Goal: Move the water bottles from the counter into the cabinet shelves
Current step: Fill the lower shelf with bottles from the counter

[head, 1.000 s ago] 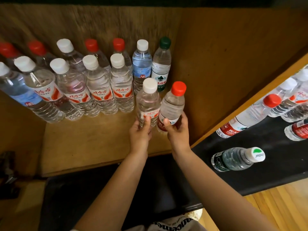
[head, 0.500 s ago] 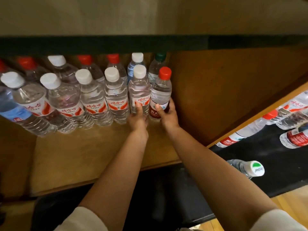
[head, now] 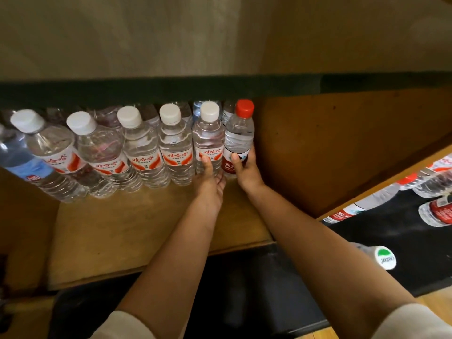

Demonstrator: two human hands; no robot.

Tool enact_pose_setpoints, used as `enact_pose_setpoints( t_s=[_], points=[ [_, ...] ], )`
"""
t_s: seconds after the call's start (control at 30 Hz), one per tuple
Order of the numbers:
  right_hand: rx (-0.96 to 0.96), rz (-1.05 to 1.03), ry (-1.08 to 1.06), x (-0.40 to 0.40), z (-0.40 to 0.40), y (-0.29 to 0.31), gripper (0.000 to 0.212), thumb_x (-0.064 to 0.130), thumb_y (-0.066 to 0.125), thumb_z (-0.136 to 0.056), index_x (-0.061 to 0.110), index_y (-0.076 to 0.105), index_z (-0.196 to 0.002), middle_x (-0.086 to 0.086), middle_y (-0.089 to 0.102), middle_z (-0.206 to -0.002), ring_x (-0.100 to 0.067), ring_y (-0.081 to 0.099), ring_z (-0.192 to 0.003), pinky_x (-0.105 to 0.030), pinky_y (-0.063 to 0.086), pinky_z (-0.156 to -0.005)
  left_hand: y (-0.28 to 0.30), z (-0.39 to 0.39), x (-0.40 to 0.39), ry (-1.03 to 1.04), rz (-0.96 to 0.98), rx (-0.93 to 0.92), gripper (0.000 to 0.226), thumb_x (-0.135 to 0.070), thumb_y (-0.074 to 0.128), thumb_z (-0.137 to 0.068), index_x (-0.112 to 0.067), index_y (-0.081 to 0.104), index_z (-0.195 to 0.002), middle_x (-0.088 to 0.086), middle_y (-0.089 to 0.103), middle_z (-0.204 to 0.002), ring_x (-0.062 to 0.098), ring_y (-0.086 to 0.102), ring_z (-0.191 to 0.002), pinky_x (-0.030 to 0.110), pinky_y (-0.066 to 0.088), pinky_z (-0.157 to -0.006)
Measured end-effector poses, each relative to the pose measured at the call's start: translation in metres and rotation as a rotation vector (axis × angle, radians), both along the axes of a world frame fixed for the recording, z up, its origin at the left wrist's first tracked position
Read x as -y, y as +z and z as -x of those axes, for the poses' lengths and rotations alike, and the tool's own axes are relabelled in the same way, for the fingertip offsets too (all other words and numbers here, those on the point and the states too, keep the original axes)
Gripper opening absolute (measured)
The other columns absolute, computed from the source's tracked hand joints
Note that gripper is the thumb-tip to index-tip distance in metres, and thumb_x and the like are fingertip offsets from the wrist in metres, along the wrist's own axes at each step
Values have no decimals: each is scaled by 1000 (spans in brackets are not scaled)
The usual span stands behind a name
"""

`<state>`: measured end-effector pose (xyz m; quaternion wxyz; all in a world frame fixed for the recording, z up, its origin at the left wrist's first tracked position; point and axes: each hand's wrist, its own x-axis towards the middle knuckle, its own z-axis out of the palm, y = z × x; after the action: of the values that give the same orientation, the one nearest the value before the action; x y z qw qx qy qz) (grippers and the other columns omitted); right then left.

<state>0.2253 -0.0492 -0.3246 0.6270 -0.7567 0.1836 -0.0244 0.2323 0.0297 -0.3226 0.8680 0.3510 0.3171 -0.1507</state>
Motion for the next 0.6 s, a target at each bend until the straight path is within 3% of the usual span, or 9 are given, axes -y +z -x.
enact_pose_setpoints(
  t_s=[0.23, 0.4, 0.53, 0.6],
  points=[
    [-14, 30, -11, 1, -4, -6, 63, 18, 55, -92, 10, 22, -144, -11, 42, -142, -26, 42, -129, -30, 33, -102, 2, 3, -10, -88, -71, 38, 52, -39, 49, -90, -12, 40, -134, 14, 54, -133, 27, 53, -121, 36, 43, -94],
    [-100, -15, -60, -2, 2, -3, 71, 27, 56, -91, 12, 15, -147, -12, 40, -146, -29, 39, -133, -41, 32, -109, 7, 8, -21, -311, -200, 3, 56, -43, 49, -90, -13, 38, -136, 12, 49, -137, 27, 49, -125, 37, 42, -95],
    [-91, -87, -8, -5, 38, 8, 67, 13, 58, -90, 13, 20, -145, -8, 44, -142, -23, 39, -132, -27, 30, -101, 8, 30, -37, -546, -367, 39, 43, -28, 49, -94, -13, 41, -134, 10, 48, -139, 24, 49, -123, 36, 42, -91],
    [-93, -100, 61, -4, 66, 16, 60, 11, 58, -89, 14, 29, -141, -6, 45, -138, -19, 39, -131, -22, 30, -98, 9, 47, -44, -610, -441, 83, 30, -24, 47, -96, -16, 48, -125, 8, 55, -130, 20, 56, -109, 34, 45, -86]
  ],
)
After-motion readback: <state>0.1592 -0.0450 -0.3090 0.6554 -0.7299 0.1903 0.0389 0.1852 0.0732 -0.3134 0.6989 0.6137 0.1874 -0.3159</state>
